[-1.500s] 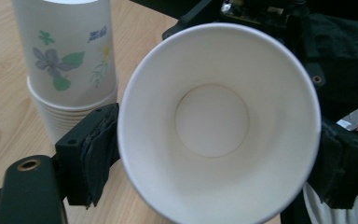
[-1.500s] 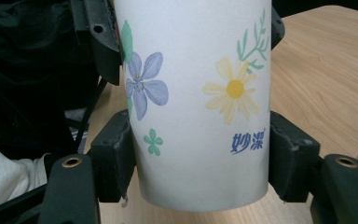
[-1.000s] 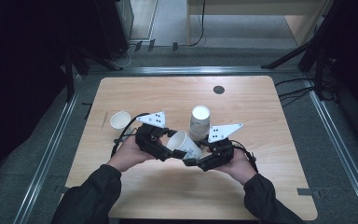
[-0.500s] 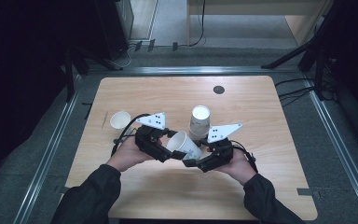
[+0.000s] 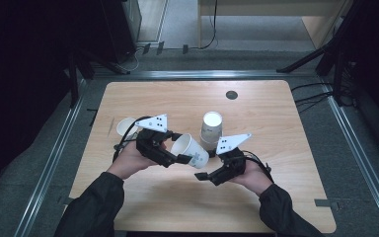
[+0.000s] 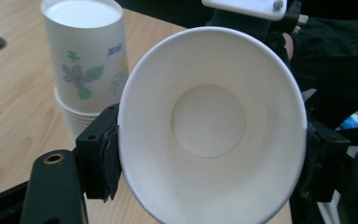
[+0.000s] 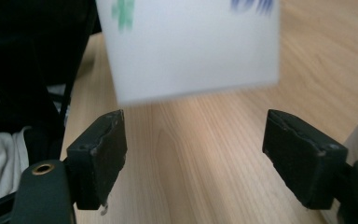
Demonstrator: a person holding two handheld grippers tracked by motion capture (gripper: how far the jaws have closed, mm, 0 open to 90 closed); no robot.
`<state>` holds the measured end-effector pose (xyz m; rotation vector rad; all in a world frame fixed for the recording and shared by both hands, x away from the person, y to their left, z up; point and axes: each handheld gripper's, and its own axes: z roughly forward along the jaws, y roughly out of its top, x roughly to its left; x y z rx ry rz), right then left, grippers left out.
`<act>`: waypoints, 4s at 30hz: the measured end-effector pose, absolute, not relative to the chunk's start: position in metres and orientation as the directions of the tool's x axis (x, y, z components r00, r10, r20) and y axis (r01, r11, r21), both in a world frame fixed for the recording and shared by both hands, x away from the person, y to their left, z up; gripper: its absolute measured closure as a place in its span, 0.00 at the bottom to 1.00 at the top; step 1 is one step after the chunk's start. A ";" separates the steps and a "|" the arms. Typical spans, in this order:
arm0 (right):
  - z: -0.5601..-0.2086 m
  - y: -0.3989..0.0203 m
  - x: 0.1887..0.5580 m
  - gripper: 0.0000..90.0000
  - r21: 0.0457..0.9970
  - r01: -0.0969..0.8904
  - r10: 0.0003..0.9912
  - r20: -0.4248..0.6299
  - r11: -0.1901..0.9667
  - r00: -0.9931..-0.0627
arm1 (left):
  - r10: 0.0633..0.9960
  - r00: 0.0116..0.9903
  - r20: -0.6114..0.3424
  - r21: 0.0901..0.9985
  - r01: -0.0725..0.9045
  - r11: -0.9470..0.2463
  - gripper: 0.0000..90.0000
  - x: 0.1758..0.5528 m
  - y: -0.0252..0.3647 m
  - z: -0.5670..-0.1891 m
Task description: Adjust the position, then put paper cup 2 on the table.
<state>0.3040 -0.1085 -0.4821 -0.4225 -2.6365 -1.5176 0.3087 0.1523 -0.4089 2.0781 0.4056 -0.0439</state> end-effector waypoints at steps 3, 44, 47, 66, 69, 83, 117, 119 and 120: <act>-0.483 -0.107 0.303 0.24 0.833 0.265 0.208 0.184 0.485 -0.961 | 0.271 0.942 -0.197 0.835 0.306 -0.457 0.26 0.309 0.157 -0.407; -0.480 -0.178 0.303 0.25 0.812 0.380 0.490 0.135 0.443 -0.861 | 0.417 0.902 -0.107 0.693 0.369 -0.620 0.26 0.307 0.232 -0.422; -0.478 -0.181 0.303 0.25 0.816 0.375 0.494 0.129 0.440 -0.860 | 0.441 0.892 -0.100 0.666 0.389 -0.636 0.26 0.306 0.240 -0.426; -0.477 -0.174 0.311 0.25 0.819 0.377 0.474 0.149 0.433 -0.868 | 0.588 0.809 -0.021 0.513 0.513 -0.688 0.26 0.311 0.279 -0.452; -0.479 -0.173 0.311 0.25 0.814 0.378 0.470 0.149 0.441 -0.870 | 0.603 0.798 -0.014 0.499 0.528 -0.687 0.26 0.313 0.283 -0.455; -0.483 -0.169 0.314 0.25 0.797 0.394 0.463 0.165 0.457 -0.871 | 0.628 0.775 0.073 0.418 0.548 -0.725 0.26 0.320 0.285 -0.469; -0.484 -0.169 0.314 0.25 0.793 0.393 0.464 0.160 0.465 -0.871 | 0.636 0.771 0.041 0.414 0.566 -0.713 0.13 0.322 0.280 -0.476; -0.484 -0.169 0.314 0.25 0.793 0.392 0.462 0.159 0.467 -0.872 | 0.641 0.767 0.031 0.425 0.571 -0.703 0.12 0.322 0.282 -0.474; -0.484 -0.169 0.314 0.25 0.794 0.391 0.462 0.159 0.465 -0.872 | 0.652 0.758 0.013 0.430 0.585 -0.688 0.12 0.322 0.283 -0.472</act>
